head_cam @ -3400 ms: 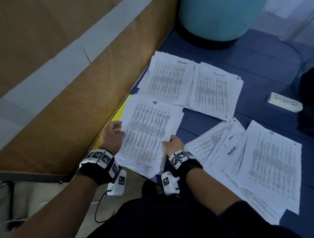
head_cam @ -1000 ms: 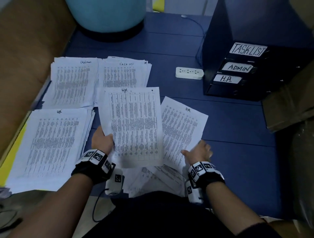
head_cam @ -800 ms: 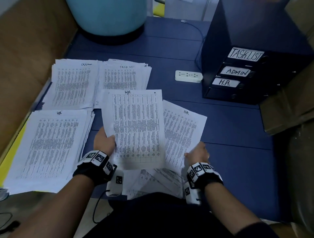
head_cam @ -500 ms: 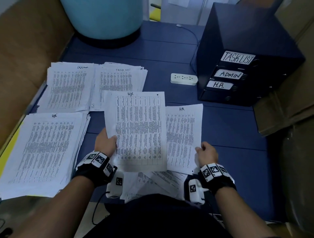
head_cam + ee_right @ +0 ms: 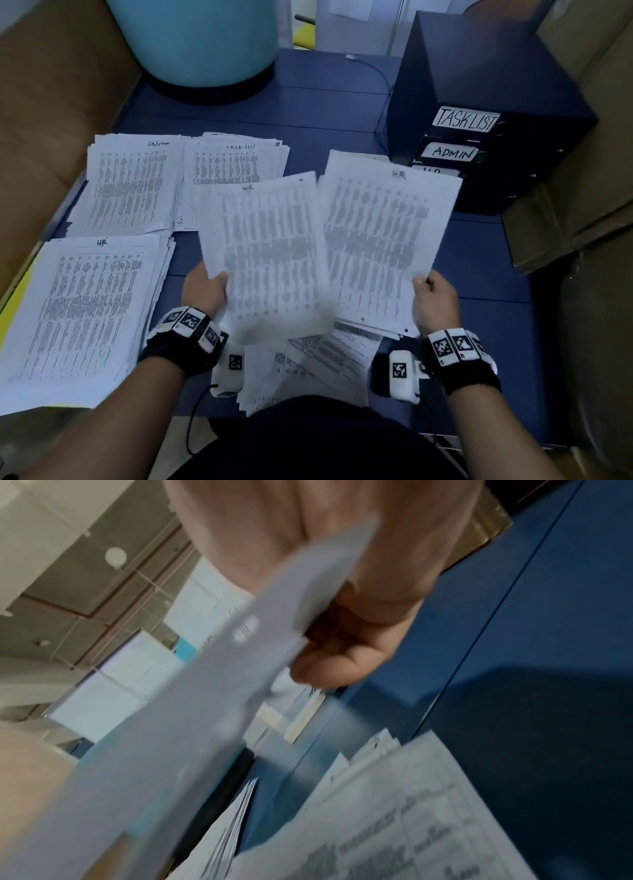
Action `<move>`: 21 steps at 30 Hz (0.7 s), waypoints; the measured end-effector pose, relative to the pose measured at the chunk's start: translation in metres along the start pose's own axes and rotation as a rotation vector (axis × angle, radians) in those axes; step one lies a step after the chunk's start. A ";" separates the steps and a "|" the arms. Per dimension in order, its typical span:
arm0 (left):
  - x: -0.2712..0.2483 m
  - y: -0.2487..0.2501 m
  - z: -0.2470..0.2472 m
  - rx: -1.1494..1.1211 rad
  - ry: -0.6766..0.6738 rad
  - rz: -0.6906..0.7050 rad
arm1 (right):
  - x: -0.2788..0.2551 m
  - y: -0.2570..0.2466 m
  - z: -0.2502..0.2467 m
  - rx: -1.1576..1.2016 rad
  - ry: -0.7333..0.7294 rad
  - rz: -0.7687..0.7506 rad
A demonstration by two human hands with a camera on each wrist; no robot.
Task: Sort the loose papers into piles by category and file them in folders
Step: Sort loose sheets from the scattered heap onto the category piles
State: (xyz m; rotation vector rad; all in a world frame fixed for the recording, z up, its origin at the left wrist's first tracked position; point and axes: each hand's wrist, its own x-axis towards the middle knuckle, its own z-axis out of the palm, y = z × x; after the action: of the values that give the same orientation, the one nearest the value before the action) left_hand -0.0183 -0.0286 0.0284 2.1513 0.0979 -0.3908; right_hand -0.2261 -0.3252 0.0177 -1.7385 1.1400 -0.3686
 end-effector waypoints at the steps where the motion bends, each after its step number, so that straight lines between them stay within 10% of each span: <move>1: 0.003 -0.002 -0.006 0.055 0.045 -0.017 | 0.002 0.000 -0.006 0.018 0.029 -0.002; 7: 0.009 -0.004 -0.032 0.111 0.162 -0.034 | 0.016 0.004 -0.033 0.146 0.073 -0.047; 21: -0.033 0.037 0.025 -0.153 -0.157 0.185 | -0.003 -0.018 0.037 0.089 -0.218 -0.001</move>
State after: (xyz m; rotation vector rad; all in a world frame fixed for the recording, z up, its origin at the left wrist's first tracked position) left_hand -0.0475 -0.0675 0.0551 1.9519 -0.1548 -0.4286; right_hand -0.1933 -0.3003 0.0170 -1.6571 0.9520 -0.2211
